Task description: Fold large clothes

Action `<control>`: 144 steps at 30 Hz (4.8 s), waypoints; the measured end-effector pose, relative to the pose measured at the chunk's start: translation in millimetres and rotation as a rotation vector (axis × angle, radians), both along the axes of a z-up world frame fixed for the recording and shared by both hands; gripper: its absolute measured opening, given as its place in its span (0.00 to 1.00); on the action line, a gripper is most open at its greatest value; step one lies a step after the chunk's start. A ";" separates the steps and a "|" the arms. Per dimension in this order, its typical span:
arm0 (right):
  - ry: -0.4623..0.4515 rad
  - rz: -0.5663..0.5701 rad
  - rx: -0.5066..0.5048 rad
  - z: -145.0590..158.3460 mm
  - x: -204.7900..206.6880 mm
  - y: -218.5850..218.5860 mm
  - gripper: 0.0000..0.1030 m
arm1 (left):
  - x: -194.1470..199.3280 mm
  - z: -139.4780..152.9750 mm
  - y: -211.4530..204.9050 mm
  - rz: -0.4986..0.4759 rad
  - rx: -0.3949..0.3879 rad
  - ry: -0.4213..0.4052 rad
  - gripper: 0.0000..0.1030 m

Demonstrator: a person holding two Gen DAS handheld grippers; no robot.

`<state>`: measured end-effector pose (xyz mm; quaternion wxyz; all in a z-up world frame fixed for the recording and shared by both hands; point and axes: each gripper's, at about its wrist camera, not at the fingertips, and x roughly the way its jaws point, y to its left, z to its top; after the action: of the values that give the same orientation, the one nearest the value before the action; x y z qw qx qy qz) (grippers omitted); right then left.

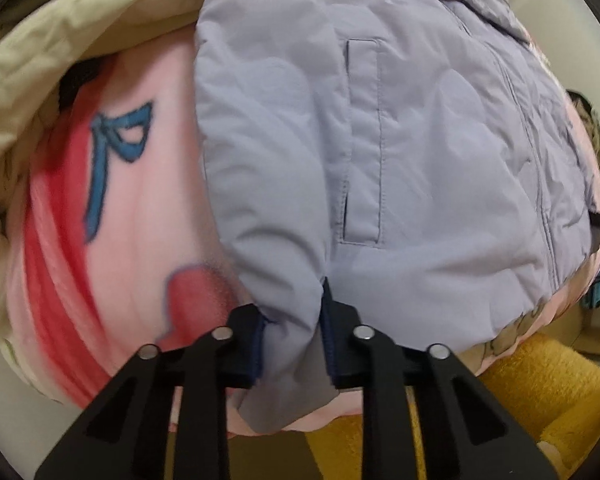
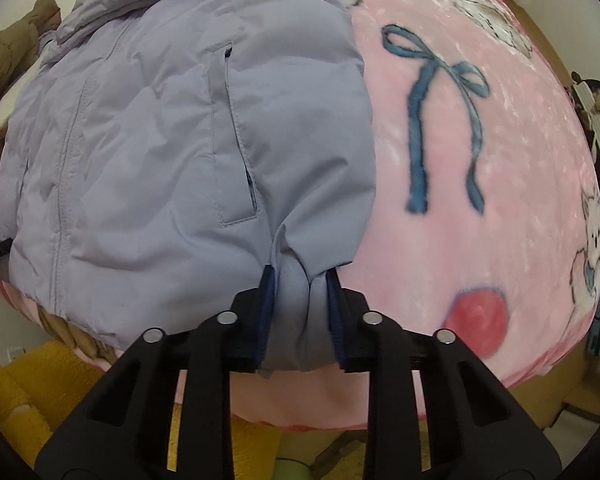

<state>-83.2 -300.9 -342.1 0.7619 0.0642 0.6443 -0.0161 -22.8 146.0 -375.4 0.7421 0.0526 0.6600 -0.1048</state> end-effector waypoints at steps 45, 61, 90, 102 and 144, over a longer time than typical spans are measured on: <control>-0.494 -0.082 0.086 141.4 410.6 -75.5 0.10 | 390.0 141.6 -49.9 0.182 0.124 -0.422 0.11; -0.260 -0.159 -0.015 45.5 498.9 -54.7 0.65 | 466.4 50.1 -71.4 0.225 0.261 -0.229 0.12; -0.258 0.529 -0.132 35.3 515.6 149.9 0.17 | 383.5 126.4 -20.1 0.198 -0.068 -0.453 0.75; -0.278 0.449 -0.152 23.4 510.6 148.8 0.35 | 327.4 60.6 10.4 0.203 -0.080 -0.301 0.75; -0.329 0.387 -0.202 -10.5 271.2 -16.8 0.50 | 255.5 27.3 -6.4 -0.133 -0.100 -0.389 0.46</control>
<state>187.9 -317.7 -352.6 0.8478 -0.1347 0.5072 0.0764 232.7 139.6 -348.1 0.8487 0.0783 0.4933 -0.1739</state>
